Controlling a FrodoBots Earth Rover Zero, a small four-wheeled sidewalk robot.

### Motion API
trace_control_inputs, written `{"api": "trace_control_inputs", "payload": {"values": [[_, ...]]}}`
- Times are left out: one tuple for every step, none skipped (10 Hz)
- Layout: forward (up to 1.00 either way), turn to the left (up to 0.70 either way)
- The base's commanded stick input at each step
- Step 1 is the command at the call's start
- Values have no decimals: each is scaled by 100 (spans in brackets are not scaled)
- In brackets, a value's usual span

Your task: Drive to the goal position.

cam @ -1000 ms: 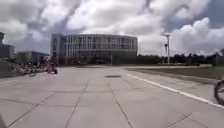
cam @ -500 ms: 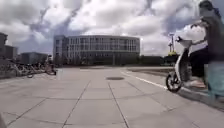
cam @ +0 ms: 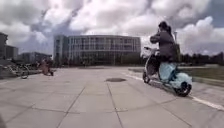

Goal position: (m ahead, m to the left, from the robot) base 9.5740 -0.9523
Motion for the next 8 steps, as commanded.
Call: {"api": "trace_control_inputs", "payload": {"values": [[100, 32], [100, 0], [100, 0], [100, 0], [100, 0], [100, 0], [100, 0], [100, 0]]}}
